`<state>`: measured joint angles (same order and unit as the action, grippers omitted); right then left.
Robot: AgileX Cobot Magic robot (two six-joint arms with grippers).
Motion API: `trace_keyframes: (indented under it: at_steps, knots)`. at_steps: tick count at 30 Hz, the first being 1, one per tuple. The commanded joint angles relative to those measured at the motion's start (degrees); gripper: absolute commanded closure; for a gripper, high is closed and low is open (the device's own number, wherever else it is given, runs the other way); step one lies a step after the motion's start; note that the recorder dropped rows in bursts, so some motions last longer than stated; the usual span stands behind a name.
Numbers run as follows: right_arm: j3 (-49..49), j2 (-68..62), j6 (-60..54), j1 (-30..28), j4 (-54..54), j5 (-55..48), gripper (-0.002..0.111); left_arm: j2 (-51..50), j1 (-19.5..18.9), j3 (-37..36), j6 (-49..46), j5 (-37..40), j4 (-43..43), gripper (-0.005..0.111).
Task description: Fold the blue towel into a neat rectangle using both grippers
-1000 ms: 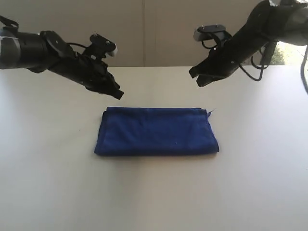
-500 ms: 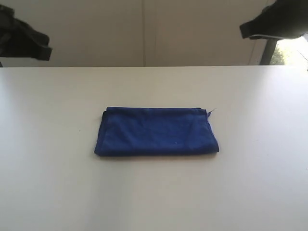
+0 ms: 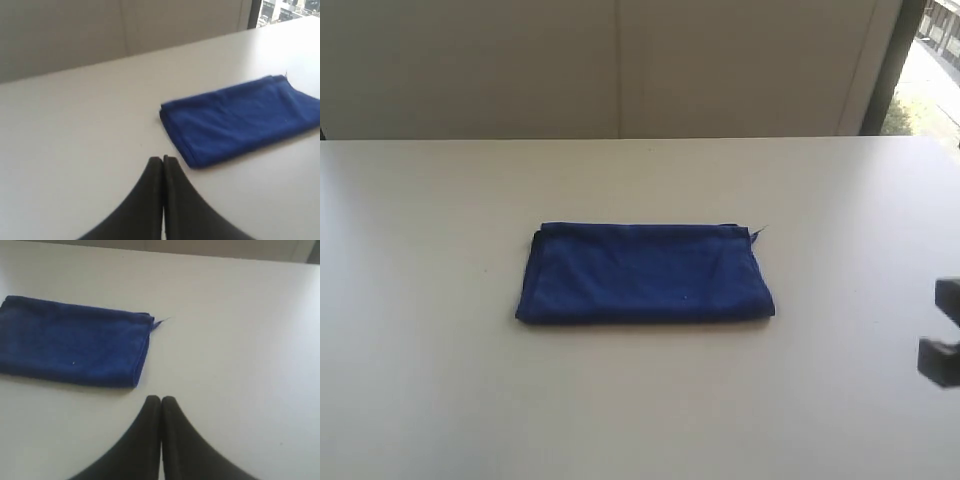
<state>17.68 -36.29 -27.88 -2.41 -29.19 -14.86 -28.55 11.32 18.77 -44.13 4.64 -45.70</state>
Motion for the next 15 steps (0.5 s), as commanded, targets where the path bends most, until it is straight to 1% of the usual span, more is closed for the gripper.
trace_keyframes:
  at_steps: [1, 4, 7, 10, 13, 15]
  knots:
    - [-8.2, 5.9, 1.1, 0.0, -2.7, 2.8, 0.108, 1.1, -0.2, -8.5, 8.1, 1.4, -5.5, 0.107]
    - [-12.7, 6.8, 1.3, 0.0, -4.1, 4.4, 0.108, 1.1, -0.2, -11.5, 12.4, 0.5, -6.7, 0.107]
    - [-16.0, 6.8, 1.3, 0.0, -5.9, 8.6, 0.108, 1.1, -0.2, -13.2, 11.4, -0.5, -4.8, 0.107]
    - [-17.7, 6.8, 4.9, 0.0, -6.1, 11.7, 0.108, 1.1, -0.2, -14.0, 10.8, -0.7, -4.4, 0.107]
    - [-17.7, 6.8, 9.8, 0.0, -6.3, 10.7, 0.108, 1.1, -0.2, -14.8, 10.8, 0.0, -4.4, 0.107]
    - [-17.7, 6.8, 13.2, 0.0, -6.4, 7.9, 0.108, 1.1, -0.2, -15.5, 10.8, 1.1, -4.4, 0.107]
